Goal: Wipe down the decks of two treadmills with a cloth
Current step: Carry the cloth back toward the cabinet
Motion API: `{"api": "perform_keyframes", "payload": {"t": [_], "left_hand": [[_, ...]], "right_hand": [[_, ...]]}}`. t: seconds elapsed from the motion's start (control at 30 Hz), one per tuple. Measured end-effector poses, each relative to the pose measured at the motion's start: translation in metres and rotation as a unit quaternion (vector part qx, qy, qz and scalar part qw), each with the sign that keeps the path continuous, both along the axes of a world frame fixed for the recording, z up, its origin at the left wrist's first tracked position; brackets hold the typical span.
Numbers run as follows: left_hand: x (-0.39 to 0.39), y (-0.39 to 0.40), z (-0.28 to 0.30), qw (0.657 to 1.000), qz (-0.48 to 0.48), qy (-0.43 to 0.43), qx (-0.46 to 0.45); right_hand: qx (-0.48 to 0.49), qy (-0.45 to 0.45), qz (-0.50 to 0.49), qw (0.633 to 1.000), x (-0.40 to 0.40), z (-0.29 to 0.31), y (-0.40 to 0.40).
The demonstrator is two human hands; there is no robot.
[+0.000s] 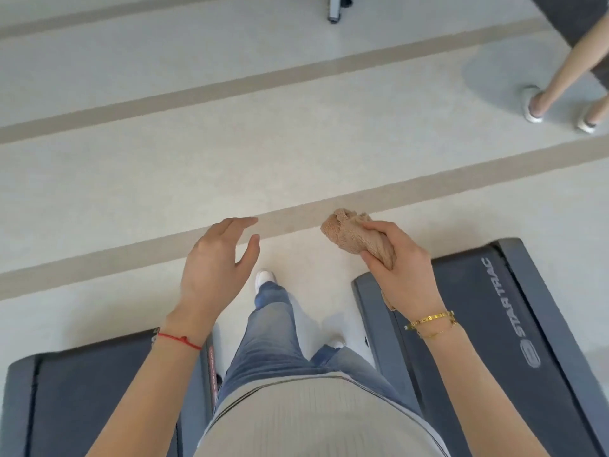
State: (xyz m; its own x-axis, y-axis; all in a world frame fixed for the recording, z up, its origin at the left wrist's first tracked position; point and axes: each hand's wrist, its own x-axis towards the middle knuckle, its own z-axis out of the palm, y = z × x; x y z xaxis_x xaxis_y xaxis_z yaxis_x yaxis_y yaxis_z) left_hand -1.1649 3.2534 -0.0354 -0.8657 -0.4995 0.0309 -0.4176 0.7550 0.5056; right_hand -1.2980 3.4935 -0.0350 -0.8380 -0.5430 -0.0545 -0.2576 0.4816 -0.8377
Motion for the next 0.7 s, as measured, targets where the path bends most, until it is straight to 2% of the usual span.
{"api": "perform_keyframes", "payload": {"t": [0.2, 0.53, 0.7], "left_hand": [[0.017, -0.078, 0.011, 0.995, 0.094, 0.019, 0.006], [0.05, -0.293, 0.042, 0.974, 0.215, 0.046, -0.056], [0.056, -0.38, 0.045, 0.959, 0.272, 0.047, -0.061]], "right_hand": [[0.006, -0.01, 0.083, 0.996, -0.023, 0.003, -0.11], [-0.04, 0.042, 0.216, 0.975, -0.037, 0.015, -0.378], [-0.04, 0.044, 0.258, 0.964, -0.045, 0.017, -0.485]]}}
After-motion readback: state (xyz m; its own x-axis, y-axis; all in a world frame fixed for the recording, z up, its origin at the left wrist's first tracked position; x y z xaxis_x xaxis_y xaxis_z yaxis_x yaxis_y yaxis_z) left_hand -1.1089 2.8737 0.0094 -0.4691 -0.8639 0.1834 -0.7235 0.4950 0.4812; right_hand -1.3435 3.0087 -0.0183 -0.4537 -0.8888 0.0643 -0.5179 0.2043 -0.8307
